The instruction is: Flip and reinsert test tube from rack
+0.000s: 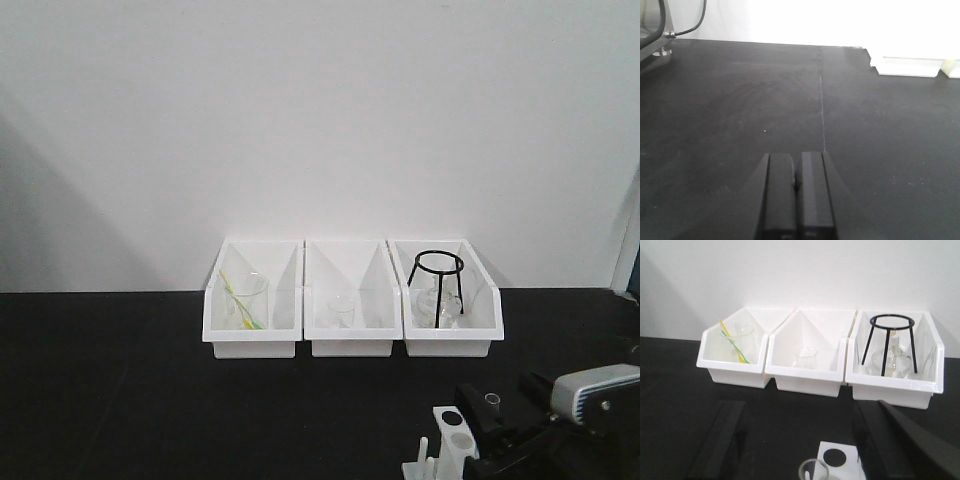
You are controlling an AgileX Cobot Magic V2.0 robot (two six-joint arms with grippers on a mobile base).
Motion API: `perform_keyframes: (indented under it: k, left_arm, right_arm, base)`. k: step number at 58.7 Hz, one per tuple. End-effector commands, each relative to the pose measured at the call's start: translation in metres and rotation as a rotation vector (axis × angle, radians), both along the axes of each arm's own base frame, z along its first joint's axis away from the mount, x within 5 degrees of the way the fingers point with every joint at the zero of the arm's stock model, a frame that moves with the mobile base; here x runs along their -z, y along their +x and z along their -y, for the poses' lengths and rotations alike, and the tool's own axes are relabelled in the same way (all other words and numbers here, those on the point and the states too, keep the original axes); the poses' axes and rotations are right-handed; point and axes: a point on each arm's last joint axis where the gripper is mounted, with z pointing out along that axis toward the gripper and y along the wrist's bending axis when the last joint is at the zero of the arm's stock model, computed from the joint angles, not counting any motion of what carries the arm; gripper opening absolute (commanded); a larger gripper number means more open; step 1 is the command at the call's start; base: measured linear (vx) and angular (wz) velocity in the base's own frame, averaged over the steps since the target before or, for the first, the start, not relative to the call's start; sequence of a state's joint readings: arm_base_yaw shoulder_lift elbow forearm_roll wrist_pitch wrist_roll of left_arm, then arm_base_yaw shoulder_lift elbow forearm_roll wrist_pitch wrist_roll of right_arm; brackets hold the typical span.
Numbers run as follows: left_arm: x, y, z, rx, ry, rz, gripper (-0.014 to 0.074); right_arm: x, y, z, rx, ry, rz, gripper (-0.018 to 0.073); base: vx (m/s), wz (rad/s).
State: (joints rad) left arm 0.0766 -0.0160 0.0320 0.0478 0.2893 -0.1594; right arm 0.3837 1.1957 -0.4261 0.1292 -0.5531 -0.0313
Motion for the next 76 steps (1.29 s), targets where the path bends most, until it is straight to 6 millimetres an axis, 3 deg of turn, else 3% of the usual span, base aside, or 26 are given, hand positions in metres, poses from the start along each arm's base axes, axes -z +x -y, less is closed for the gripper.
perform_keyframes:
  k: [1, 9, 19, 51, 58, 67, 76]
  left_arm:
    - [-0.008, 0.001, 0.001, 0.011, 0.003, 0.099, -0.0006]
    - [-0.008, 0.001, 0.001, 0.011, 0.003, 0.099, -0.0006]
    - [-0.008, 0.001, 0.001, 0.011, 0.003, 0.099, -0.0006]
    - [-0.008, 0.001, 0.001, 0.011, 0.003, 0.099, -0.0006]
    - [-0.008, 0.001, 0.001, 0.011, 0.003, 0.099, -0.0006]
    - [-0.008, 0.001, 0.001, 0.011, 0.003, 0.099, -0.0006]
    - [-0.008, 0.001, 0.001, 0.011, 0.003, 0.099, -0.0006]
  right_arm:
    - [-0.043, -0.010, 0.002, -0.021, 0.012, 0.087, 0.0519]
    - [-0.077, -0.029, 0.007, -0.049, -0.019, 0.078, 0.0519]
    - [-0.092, -0.044, 0.013, -0.051, 0.005, 0.132, 0.0519]
    - [-0.096, -0.047, 0.016, -0.044, -0.006, 0.156, 0.0505]
    - [-0.099, -0.057, 0.028, 0.000, -0.057, 0.212, 0.0445]
    - [-0.101, -0.087, 0.056, 0.123, -0.121, 0.290, 0.0328]
    - [-0.085, -0.116, 0.074, 0.250, -0.218, 0.334, 0.0171]
  base:
    - [0.00, 0.00]
    - [0.00, 0.00]
    - [0.00, 0.00]
    - [0.00, 0.00]
    - [0.00, 0.00]
    - [0.00, 0.00]
    - [0.00, 0.00]
